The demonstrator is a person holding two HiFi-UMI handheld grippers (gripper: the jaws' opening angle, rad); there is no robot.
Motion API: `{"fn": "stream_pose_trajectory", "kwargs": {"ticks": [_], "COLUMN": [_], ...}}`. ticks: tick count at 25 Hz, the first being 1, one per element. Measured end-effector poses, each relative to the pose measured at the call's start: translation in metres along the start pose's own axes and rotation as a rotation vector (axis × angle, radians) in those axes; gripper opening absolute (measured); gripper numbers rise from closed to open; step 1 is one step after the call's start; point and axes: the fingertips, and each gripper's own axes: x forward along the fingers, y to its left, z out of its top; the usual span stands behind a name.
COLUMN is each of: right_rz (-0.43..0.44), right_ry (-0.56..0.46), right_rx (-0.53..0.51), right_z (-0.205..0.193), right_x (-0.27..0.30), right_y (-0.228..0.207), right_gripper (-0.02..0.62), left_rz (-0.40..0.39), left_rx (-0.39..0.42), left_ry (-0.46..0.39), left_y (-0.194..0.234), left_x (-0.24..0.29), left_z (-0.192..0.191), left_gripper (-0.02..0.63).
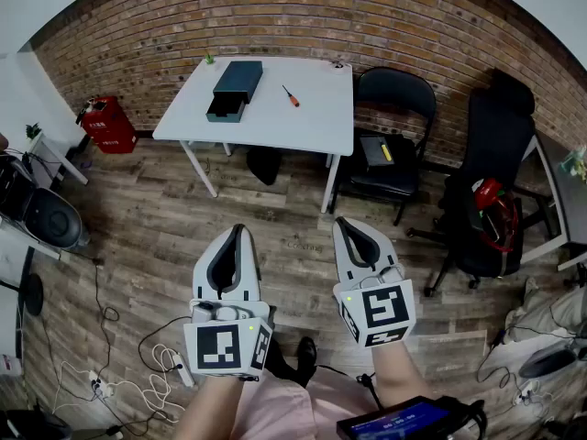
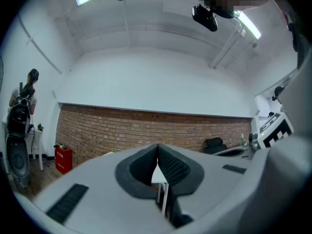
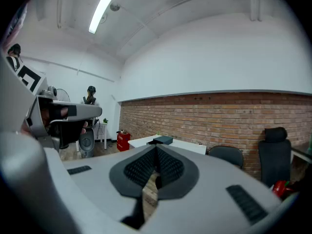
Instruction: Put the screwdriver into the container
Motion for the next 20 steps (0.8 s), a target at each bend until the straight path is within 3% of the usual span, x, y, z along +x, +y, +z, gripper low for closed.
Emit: {"fn": "stream_pose_trajectory", "kwargs": {"ticks": [5,9,10,11,20], "right_rz": [0.003,0.003,0.017,0.030,0.025], "right_ry": [0.001,-0.056,-0.060,-0.060,-0.042], "right_rx": [-0.005,0.047,0.056,0.055,0.006], "right_z": [0.000,0.006,0.007,0.007,0.004], "right_x": [-0.001,-0.005,-0.005,-0.004,0.000], "right_y": [0.001,-0.003,-0.003,-0.003,-0.004], "right_gripper": [-0.003,0.007,0.158,0.241,0.215], "left_rz": [-0.004,0.004,0.009,0.015,0.057], "left_rx": [-0.001,0.000,0.001,0.001,-0.004], "left_ry": [0.000,0.001,0.002,0.003,0.023], "left_y": [-0.002,-0.003,-0.003,-0.002,0.006], "left_x": [-0.002,-0.005,-0.006,-0.007,-0.019], "left_z": [0.000,0.001,0.001,0.001,-0.009], "left_gripper": [0.012,0.012,0.012,0.012,0.014]}}
